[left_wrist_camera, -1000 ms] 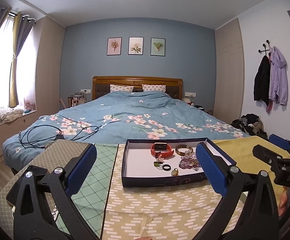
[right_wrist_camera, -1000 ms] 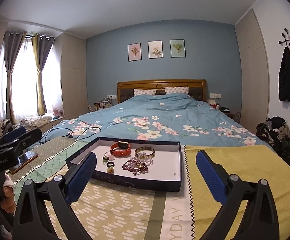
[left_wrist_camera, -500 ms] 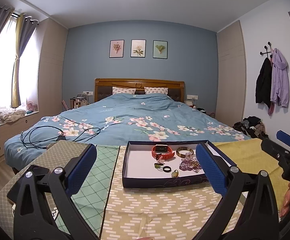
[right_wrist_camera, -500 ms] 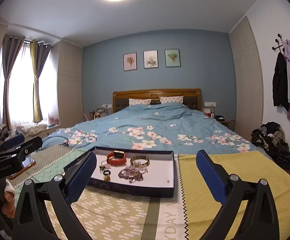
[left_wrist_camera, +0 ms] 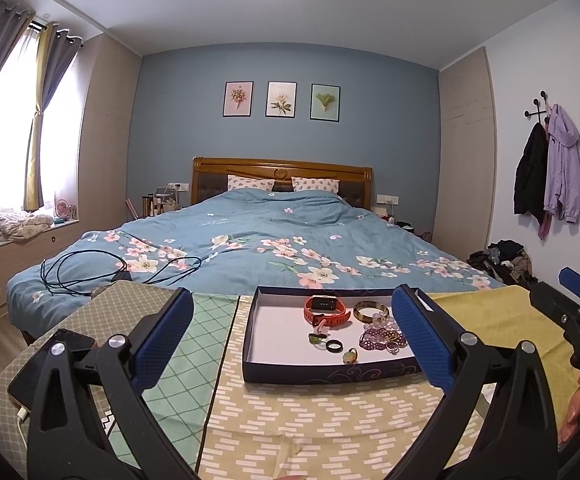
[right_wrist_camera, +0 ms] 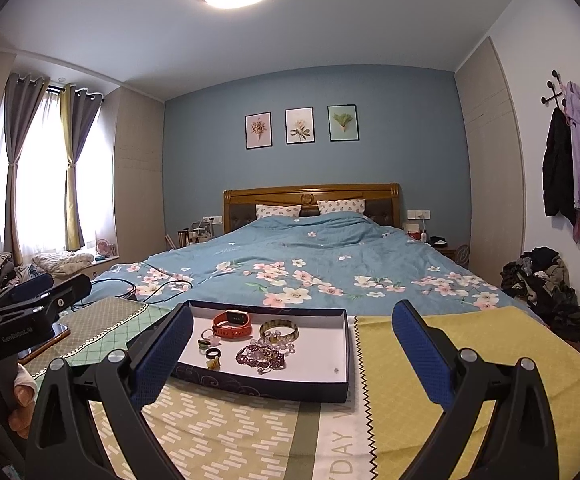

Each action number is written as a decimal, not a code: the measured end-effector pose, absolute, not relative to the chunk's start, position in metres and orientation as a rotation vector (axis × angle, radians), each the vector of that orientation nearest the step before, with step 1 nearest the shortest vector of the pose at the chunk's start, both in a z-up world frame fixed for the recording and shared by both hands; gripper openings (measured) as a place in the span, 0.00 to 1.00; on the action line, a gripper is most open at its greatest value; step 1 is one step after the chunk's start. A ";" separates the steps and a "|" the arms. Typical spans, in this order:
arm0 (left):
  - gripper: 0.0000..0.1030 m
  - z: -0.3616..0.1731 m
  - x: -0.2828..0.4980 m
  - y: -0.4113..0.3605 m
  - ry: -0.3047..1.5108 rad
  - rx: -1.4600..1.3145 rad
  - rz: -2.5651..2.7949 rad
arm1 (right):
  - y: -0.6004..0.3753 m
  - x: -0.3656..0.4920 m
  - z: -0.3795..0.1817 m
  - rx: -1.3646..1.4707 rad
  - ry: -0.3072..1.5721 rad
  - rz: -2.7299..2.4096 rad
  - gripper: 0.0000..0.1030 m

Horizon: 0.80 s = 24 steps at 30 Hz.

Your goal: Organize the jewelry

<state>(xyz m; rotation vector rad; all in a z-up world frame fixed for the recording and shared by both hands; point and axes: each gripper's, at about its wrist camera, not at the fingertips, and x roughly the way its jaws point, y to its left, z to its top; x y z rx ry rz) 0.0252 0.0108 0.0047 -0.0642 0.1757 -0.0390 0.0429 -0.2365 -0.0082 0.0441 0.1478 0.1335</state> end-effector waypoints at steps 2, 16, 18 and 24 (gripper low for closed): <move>0.95 0.003 0.028 0.011 0.181 -0.068 -0.036 | -0.237 0.043 -0.007 0.045 0.148 0.131 0.93; 0.95 -0.004 0.033 0.011 0.184 -0.063 -0.035 | -0.239 0.045 -0.005 0.044 0.153 0.120 0.93; 0.95 -0.004 0.032 0.011 0.183 -0.061 -0.032 | -0.239 0.046 -0.005 0.045 0.153 0.120 0.93; 0.95 -0.005 0.032 0.009 0.182 -0.058 -0.030 | -0.239 0.046 -0.003 0.041 0.154 0.117 0.93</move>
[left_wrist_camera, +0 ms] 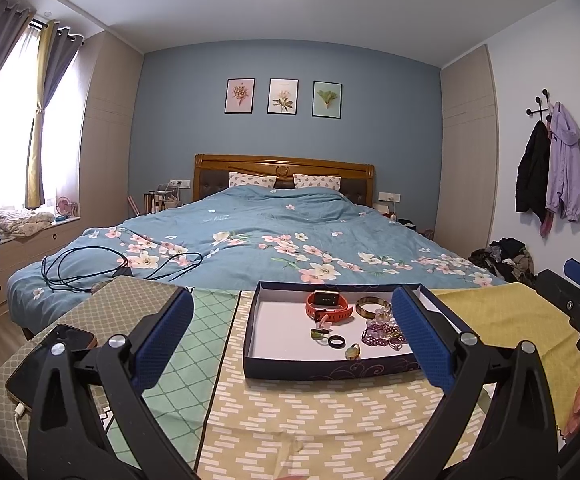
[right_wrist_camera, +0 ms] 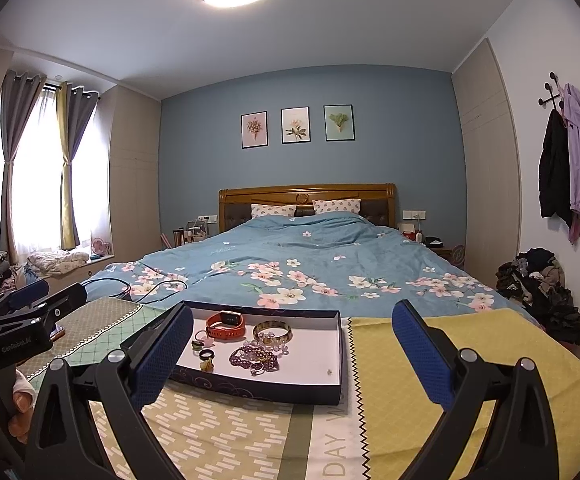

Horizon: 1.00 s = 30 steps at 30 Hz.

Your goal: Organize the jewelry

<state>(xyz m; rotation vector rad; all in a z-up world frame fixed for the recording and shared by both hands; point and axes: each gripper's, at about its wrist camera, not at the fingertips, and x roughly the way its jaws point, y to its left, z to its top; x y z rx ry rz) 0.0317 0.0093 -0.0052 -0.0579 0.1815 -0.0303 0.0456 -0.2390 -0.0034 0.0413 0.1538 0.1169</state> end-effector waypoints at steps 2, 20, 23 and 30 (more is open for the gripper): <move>0.95 -0.007 0.031 0.009 0.182 -0.057 -0.031 | -0.239 0.046 -0.003 0.043 0.154 0.116 0.93; 0.95 -0.010 0.027 0.005 0.172 -0.053 -0.026 | -0.241 0.045 -0.001 0.045 0.142 0.116 0.93; 0.95 -0.009 0.028 0.006 0.173 -0.056 -0.027 | -0.240 0.045 -0.001 0.045 0.143 0.115 0.93; 0.95 -0.010 0.026 0.005 0.173 -0.056 -0.027 | -0.240 0.045 -0.001 0.045 0.140 0.116 0.93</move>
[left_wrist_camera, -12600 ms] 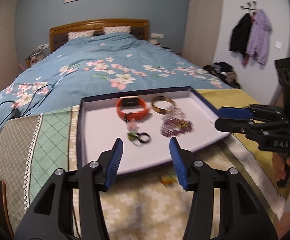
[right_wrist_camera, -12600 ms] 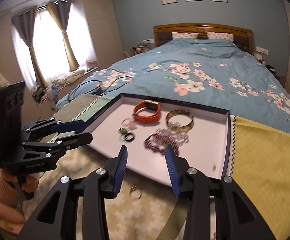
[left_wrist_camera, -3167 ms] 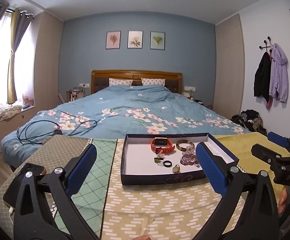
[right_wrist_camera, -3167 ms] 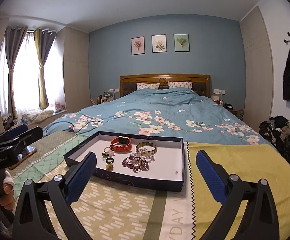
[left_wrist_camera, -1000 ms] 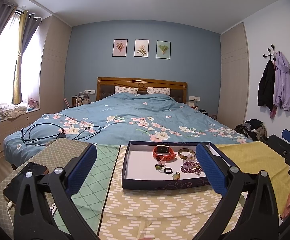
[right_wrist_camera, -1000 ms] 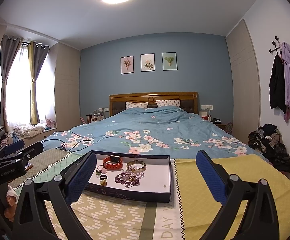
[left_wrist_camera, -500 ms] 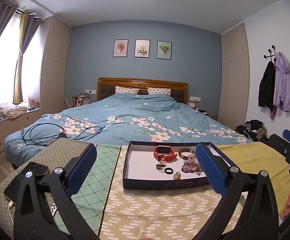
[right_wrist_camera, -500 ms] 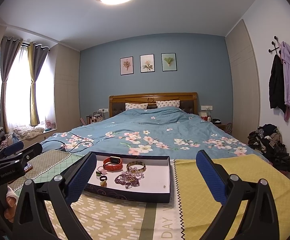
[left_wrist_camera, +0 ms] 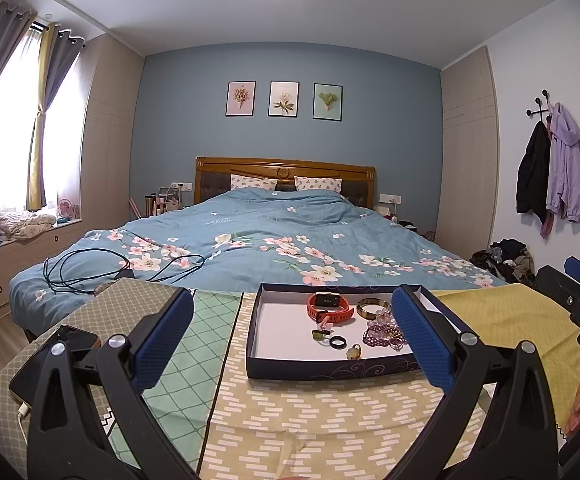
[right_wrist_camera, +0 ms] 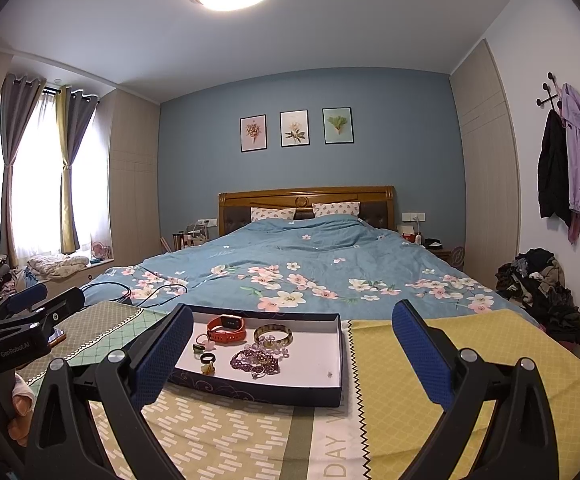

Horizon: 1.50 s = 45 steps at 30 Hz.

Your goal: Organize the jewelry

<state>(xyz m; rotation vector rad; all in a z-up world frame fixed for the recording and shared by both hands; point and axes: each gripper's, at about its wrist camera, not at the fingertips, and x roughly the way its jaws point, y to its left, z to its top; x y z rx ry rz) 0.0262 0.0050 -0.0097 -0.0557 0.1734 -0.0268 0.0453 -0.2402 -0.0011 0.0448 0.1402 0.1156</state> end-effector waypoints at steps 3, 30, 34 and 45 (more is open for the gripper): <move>0.95 -0.009 0.027 0.006 0.173 -0.057 -0.027 | -0.240 0.046 -0.001 0.046 0.140 0.116 0.93; 0.95 -0.008 0.028 0.006 0.174 -0.056 -0.028 | -0.238 0.049 -0.001 0.044 0.143 0.117 0.93; 0.95 -0.008 0.028 0.006 0.175 -0.056 -0.028 | -0.238 0.048 -0.001 0.044 0.141 0.116 0.93; 0.95 -0.009 0.029 0.008 0.179 -0.058 -0.029 | -0.237 0.048 -0.001 0.043 0.144 0.117 0.93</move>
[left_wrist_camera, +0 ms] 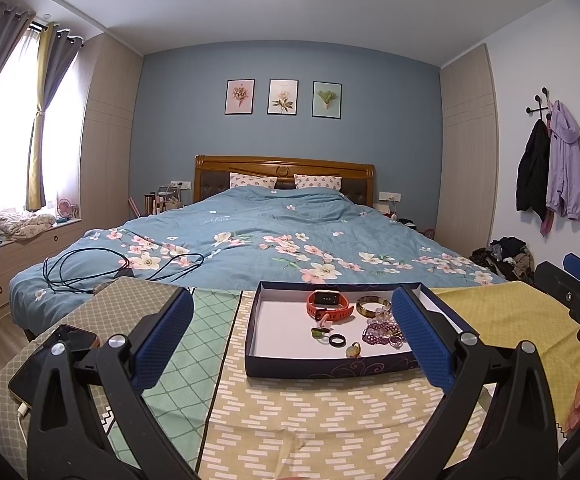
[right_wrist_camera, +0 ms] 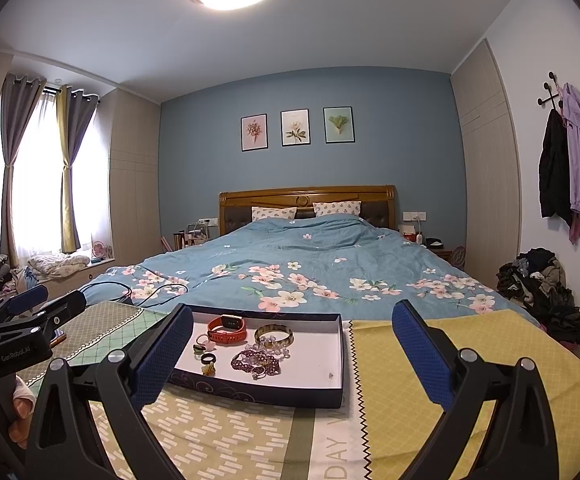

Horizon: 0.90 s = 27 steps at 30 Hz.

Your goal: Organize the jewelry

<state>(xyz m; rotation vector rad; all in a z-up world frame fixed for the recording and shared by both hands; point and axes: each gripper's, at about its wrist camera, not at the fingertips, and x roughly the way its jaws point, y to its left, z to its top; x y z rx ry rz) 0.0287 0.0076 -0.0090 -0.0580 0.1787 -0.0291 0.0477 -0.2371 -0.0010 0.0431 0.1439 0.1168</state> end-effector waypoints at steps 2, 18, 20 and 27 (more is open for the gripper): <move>0.95 -0.009 0.029 0.007 0.179 -0.056 -0.030 | -0.237 0.048 -0.001 0.044 0.145 0.118 0.93; 0.95 -0.009 0.029 0.008 0.183 -0.055 -0.031 | -0.238 0.047 -0.001 0.048 0.148 0.119 0.93; 0.95 -0.009 0.029 0.008 0.184 -0.054 -0.030 | -0.239 0.046 -0.001 0.048 0.147 0.119 0.93; 0.95 -0.009 0.028 0.008 0.186 -0.054 -0.031 | -0.239 0.047 -0.001 0.049 0.150 0.119 0.93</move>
